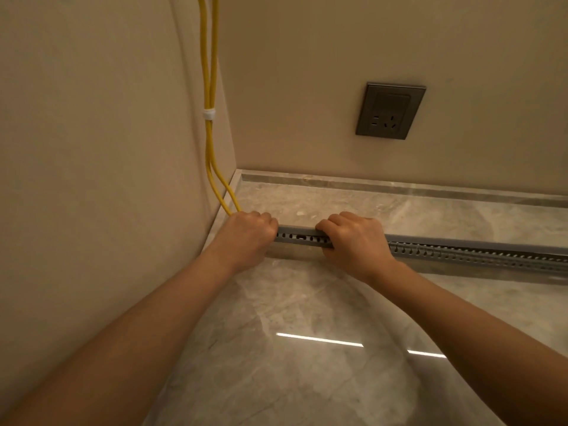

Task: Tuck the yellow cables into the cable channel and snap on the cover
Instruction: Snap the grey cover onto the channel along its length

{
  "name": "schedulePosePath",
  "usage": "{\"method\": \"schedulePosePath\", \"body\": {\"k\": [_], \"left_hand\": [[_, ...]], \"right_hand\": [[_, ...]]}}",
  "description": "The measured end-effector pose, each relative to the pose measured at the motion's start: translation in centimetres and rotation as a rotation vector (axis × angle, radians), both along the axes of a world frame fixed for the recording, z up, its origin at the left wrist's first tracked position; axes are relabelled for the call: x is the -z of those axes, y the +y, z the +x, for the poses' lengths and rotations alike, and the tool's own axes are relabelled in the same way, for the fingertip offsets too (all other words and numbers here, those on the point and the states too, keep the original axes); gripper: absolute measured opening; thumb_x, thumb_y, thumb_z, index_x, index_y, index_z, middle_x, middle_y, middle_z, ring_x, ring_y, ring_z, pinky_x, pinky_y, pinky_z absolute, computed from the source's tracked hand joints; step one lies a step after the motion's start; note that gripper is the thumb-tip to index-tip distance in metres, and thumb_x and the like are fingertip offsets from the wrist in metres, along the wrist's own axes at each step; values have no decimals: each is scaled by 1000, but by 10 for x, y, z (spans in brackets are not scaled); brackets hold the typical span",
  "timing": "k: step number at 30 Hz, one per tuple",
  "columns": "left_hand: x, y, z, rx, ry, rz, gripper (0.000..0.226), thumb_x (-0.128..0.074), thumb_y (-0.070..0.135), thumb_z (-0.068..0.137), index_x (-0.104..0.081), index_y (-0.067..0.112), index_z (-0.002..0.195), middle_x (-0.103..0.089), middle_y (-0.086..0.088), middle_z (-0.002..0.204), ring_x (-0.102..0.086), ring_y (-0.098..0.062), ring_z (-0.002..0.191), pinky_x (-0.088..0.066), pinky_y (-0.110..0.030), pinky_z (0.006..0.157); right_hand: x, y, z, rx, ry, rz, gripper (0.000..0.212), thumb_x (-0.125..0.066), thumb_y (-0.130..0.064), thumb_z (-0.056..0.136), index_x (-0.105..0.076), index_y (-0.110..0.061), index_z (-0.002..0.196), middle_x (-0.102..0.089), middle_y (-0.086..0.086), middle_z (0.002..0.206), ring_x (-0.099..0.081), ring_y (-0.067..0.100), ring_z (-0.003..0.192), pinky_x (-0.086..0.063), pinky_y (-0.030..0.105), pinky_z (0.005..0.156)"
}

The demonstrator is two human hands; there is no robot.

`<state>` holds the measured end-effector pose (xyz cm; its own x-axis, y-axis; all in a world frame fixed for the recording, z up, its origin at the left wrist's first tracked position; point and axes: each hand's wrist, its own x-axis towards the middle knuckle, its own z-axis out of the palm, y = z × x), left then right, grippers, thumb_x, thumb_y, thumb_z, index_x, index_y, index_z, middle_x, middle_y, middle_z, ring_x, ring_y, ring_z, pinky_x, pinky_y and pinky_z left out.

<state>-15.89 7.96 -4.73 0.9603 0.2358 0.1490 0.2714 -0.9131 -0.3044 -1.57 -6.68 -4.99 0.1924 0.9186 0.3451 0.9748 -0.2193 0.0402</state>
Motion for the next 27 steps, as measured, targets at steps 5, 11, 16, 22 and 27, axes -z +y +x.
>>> {"method": "schedulePosePath", "body": {"k": [5, 11, 16, 22, 27], "left_hand": [[2, -8, 2, 21, -77, -4, 16, -48, 10, 87, -58, 12, 100, -63, -6, 91, -60, -22, 80, -41, -31, 61], [4, -26, 17, 140, -226, -51, 15, -73, 10, 73, -66, 9, 86, -66, -4, 70, -63, -20, 61, -46, -28, 48], [11, -29, 18, 182, -222, 24, 13, -76, 14, 70, -66, 12, 78, -63, 0, 62, -60, -15, 52, -46, -26, 44], [11, -30, 18, 191, -174, 66, 14, -75, 10, 64, -65, 14, 74, -61, 0, 62, -58, -14, 51, -42, -23, 43], [14, -31, 17, 183, -158, 52, 19, -77, 8, 60, -65, 14, 73, -61, 0, 61, -57, -14, 50, -41, -23, 42]], "right_hand": [[0, 8, -1, -18, 19, 89, 9, -66, -8, 70, -69, -10, 78, -64, 6, 64, -58, 27, 57, -41, 28, 44], [1, 12, -3, -67, 19, 158, 16, -72, -6, 57, -66, -10, 71, -60, 3, 56, -56, 25, 48, -37, 25, 39], [6, 10, 1, -105, 40, 167, 12, -72, -12, 61, -66, -13, 71, -61, 0, 57, -56, 21, 50, -38, 24, 36], [16, -6, 9, -98, 122, 172, 22, -76, -16, 67, -71, -14, 88, -68, 2, 75, -62, 24, 65, -48, 31, 42], [17, -29, 21, -74, 104, 186, 29, -80, -13, 64, -72, -11, 92, -70, 5, 82, -64, 26, 70, -51, 34, 46]]}}
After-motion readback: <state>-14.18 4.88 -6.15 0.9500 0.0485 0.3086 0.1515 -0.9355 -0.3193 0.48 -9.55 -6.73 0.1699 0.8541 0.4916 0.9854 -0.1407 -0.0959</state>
